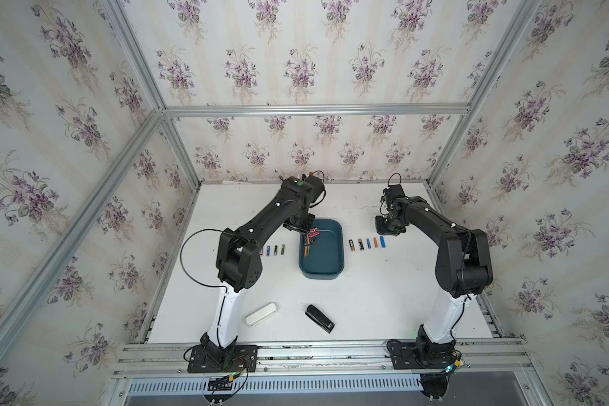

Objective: Take the batteries out of the storage box
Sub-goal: Place the battery at the center of the board, then pick up the battery from the storage box.

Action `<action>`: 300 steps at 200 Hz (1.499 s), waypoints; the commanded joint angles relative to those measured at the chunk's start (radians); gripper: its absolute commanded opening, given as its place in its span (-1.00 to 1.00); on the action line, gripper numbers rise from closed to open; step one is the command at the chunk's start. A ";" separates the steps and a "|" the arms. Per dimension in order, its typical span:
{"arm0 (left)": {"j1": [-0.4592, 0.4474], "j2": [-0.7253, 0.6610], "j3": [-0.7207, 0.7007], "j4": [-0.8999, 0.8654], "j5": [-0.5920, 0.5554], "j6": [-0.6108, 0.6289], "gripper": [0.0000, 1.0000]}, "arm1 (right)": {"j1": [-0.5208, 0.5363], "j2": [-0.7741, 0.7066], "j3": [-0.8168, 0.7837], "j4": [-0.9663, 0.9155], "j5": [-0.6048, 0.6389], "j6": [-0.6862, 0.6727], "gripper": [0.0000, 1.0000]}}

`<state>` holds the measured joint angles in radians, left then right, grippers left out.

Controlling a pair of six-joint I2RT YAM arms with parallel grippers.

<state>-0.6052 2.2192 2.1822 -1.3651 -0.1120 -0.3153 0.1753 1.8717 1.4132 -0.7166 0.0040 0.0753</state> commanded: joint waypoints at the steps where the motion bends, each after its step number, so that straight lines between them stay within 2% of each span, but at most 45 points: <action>1: -0.041 0.067 0.064 -0.060 -0.048 -0.030 -0.13 | 0.002 -0.024 0.007 -0.010 -0.018 0.009 -0.39; 32: -0.087 0.163 0.139 -0.081 -0.051 -0.033 -0.13 | 0.003 -0.031 0.023 -0.021 -0.024 0.007 -0.39; 86: -0.101 0.219 0.137 -0.054 -0.027 -0.035 -0.17 | 0.002 -0.035 0.031 -0.025 -0.033 0.006 -0.39; 139: -0.099 0.251 0.117 -0.013 0.021 -0.033 -0.22 | 0.002 -0.037 0.026 -0.020 -0.032 0.006 -0.39; 220: -0.094 0.300 0.119 -0.025 -0.006 -0.020 -0.22 | 0.001 -0.034 0.030 -0.024 -0.034 0.006 -0.39; 300: -0.090 0.316 0.104 -0.002 0.017 -0.021 -0.23 | 0.000 -0.032 0.038 -0.030 -0.031 0.006 -0.39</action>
<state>-0.6952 2.5340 2.2982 -1.3701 -0.0990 -0.3405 0.1757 1.8446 1.4433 -0.7300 -0.0235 0.0784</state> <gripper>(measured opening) 0.382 0.305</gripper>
